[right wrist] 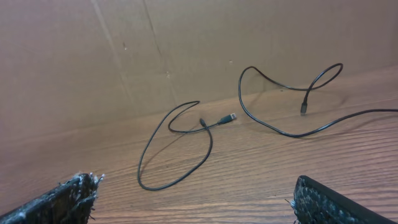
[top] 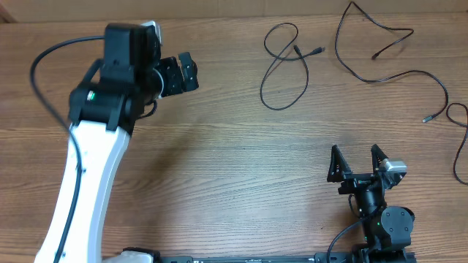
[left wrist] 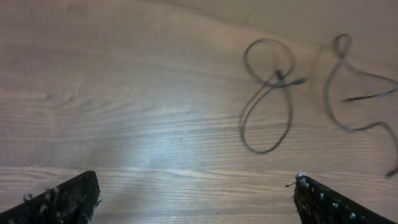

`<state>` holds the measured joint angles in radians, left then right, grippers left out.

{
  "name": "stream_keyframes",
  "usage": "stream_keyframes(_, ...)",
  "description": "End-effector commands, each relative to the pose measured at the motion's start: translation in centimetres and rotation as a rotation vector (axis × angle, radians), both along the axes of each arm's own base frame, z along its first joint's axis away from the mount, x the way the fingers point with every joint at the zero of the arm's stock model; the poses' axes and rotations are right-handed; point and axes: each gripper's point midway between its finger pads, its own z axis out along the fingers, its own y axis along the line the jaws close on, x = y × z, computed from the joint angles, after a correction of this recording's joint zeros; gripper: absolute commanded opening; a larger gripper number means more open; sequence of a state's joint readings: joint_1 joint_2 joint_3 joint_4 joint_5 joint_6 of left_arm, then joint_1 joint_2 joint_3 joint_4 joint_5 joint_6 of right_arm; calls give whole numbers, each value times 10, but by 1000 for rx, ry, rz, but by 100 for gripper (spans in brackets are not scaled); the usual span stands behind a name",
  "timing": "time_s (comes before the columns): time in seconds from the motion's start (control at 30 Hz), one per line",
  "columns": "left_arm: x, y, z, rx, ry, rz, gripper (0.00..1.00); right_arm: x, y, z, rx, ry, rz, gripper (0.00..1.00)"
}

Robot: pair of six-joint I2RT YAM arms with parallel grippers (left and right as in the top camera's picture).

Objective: Untangle cables

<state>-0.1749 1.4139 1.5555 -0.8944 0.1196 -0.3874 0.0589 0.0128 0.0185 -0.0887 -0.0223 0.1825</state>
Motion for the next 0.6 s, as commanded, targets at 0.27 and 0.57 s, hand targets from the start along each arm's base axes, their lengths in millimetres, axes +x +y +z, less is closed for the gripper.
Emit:
stream_keyframes(0.27, -77, 10, -9, -37, -180, -12, 99, 0, 0, -1, 3, -6, 1, 100)
stream_keyframes(0.57, -140, 41, 9, 3, -374, 74, 100, 0, 0, -1, 3, -6, 1, 100)
